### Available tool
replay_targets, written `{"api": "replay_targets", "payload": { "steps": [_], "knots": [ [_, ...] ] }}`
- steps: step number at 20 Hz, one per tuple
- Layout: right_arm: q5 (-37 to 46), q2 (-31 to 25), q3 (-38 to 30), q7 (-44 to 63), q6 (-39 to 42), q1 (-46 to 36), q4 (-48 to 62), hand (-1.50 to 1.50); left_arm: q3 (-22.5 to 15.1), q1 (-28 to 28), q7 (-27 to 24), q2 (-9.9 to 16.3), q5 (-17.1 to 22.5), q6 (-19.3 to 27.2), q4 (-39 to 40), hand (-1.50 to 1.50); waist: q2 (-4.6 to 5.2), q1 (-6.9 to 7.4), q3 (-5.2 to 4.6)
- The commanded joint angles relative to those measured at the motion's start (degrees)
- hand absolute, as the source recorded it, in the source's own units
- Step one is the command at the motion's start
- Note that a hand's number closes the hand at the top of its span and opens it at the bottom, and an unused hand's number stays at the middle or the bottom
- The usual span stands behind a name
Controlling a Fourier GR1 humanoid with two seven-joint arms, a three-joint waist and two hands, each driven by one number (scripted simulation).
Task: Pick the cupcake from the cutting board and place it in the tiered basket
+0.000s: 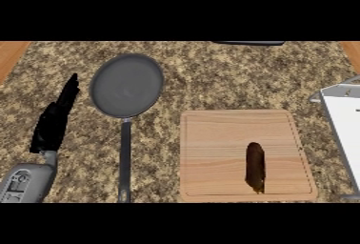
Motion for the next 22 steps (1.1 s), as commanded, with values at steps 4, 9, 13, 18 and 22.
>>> {"api": "replay_targets", "payload": {
  "steps": [4, 9, 13, 18, 22],
  "knots": [
    [4.57, -4.23, -2.05, 10.49, 10.39, 0.98, 5.02, 1.5, 0.22, 1.13, 0.63, -0.67, -0.83, 1.2, 0.28, 0.0, -0.61, -1.69, 0.02],
    [5.26, -1.75, -3.36, 11.06, 13.07, 1.47, 3.36, 1.5, 2.1, 2.94, -3.2, 0.08, -0.15, 0.37, 2.01, 0.0, -0.91, -2.36, -0.01],
    [2.29, -3.16, -6.31, 4.64, 11.88, 4.14, 0.69, 1.5, 1.54, 3.32, -1.43, -0.23, -0.94, 0.32, 0.09, 0.0, -1.08, -2.86, 0.06],
    [-1.38, 0.75, -9.65, 4.12, 10.52, 7.25, -5.69, 1.5, 1.64, 3.81, 0.46, -0.04, -0.2, -1.17, -1.88, 0.0, -1.35, -3.27, 0.06],
    [-4.46, 4.72, -11.86, 1.59, 9.65, 14.3, -12.66, 1.5, 2.64, 3.19, -0.86, -0.59, -1.3, 0.39, -0.22, 0.0, -1.61, -4.42, 0.04]
  ]
}}
